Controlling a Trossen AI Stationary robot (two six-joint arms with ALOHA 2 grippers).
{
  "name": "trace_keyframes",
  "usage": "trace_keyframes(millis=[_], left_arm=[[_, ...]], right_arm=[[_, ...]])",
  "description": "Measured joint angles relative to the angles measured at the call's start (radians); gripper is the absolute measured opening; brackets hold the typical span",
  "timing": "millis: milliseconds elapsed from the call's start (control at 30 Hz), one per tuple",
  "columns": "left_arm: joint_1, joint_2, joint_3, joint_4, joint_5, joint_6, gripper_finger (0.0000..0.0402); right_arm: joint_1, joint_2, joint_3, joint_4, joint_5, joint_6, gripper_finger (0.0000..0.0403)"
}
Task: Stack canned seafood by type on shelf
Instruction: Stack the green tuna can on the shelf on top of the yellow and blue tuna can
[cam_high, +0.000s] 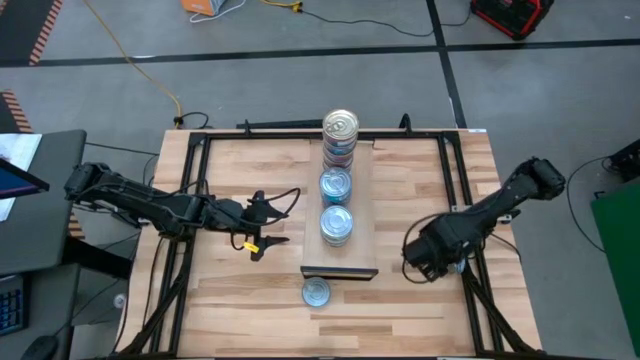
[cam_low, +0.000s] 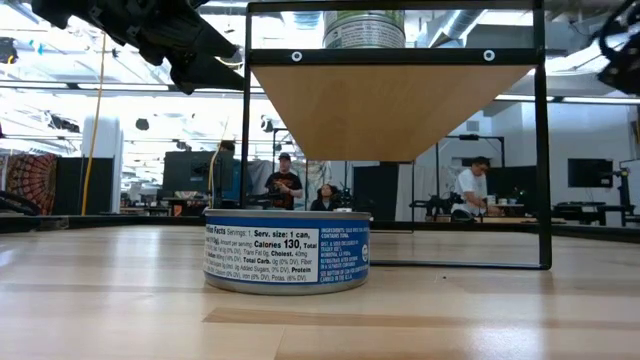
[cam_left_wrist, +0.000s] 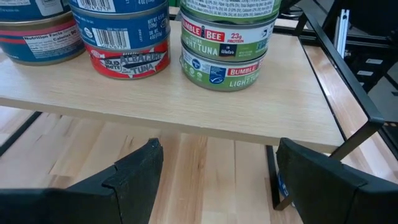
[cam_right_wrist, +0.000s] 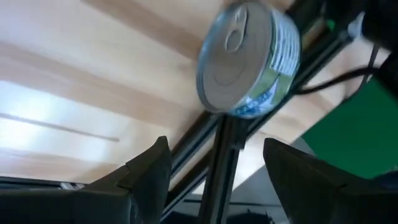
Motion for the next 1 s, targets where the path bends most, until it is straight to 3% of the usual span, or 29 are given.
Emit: trace_keyframes(millis=[267, 567, 800, 1000], left_arm=[[0.000, 0.000, 0.000, 0.006, 0.000, -0.002, 0.0302], [0.000, 0.000, 0.000, 0.006, 0.014, -0.009, 0.0302], [0.000, 0.000, 0.000, 0.009, 0.013, -0.009, 0.0302], [0.000, 0.000, 0.000, 0.017, 0.012, -0.009, 0.0302]], right_arm=[[0.109, 0.023, 0.000, -0.005, -0.020, 0.139, 0.0286], [0.156, 0.023, -0.046, 0.033, 0.041, 0.260, 0.0286], [0.141, 0.027, -0.154, 0.106, 0.070, 0.235, 0.0285], [0.097, 0.027, -0.167, 0.209, 0.153, 0.169, 0.0285]])
